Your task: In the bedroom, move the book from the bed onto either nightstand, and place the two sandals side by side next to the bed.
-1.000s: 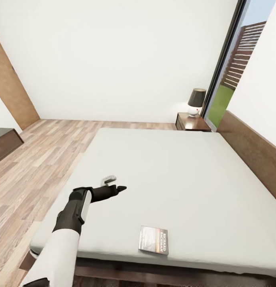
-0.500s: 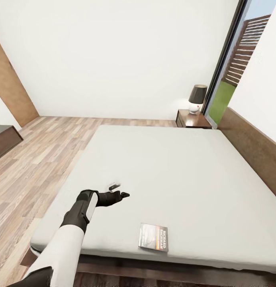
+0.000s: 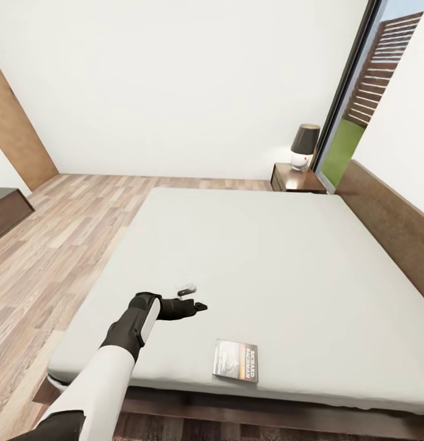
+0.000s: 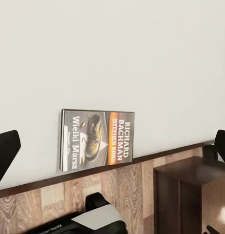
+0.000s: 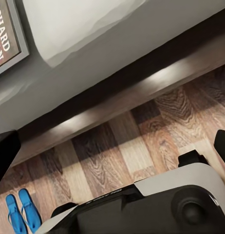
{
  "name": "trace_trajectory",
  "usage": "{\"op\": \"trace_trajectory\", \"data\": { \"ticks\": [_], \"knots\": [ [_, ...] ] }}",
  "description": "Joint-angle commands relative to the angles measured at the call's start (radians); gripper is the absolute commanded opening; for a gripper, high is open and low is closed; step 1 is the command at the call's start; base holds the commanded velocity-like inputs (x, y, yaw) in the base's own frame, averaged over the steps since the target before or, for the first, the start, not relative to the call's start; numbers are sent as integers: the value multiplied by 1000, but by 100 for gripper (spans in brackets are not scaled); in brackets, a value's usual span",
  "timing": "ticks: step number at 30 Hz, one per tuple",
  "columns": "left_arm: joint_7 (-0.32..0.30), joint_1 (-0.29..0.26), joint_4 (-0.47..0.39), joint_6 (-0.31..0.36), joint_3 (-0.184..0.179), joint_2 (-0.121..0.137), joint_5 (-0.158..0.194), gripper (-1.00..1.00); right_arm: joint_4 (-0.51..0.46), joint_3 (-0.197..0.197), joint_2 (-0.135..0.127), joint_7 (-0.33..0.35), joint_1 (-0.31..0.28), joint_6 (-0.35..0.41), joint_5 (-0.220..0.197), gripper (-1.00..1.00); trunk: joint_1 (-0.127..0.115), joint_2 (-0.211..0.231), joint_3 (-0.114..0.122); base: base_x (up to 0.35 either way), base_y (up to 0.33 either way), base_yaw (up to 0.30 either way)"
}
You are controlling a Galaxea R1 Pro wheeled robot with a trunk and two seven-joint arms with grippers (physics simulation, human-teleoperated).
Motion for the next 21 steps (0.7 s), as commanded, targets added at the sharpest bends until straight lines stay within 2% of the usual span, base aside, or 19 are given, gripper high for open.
{"op": "trace_trajectory", "data": {
  "ticks": [1,7,11,12,15,21],
  "knots": [
    [-4,-1,-1,3,5,-1,-1,100,3,-8,0,6,-1,-4,3,100,1,-2,-3,0,0,0],
    [-5,-1,0,-35,2,-1,1,100,3,-8,-1,6,-1,-3,4,100,1,-2,-13,0,0,0],
    [-6,0,0,-44,1,-1,31,100,3,-8,-1,6,-1,-3,3,100,1,-2,-19,0,0,0],
    [-5,0,0,-45,1,-1,53,100,3,-8,-1,6,-1,-3,3,100,1,-2,-21,0,0,0],
    [-4,1,0,-47,1,-1,78,100,3,-8,-1,6,-1,-4,3,100,1,-2,-26,0,0,0],
    [-4,1,1,-50,1,-1,85,100,3,-8,0,6,-1,-5,3,100,1,-2,-35,2,-4,0]
  ]
}}
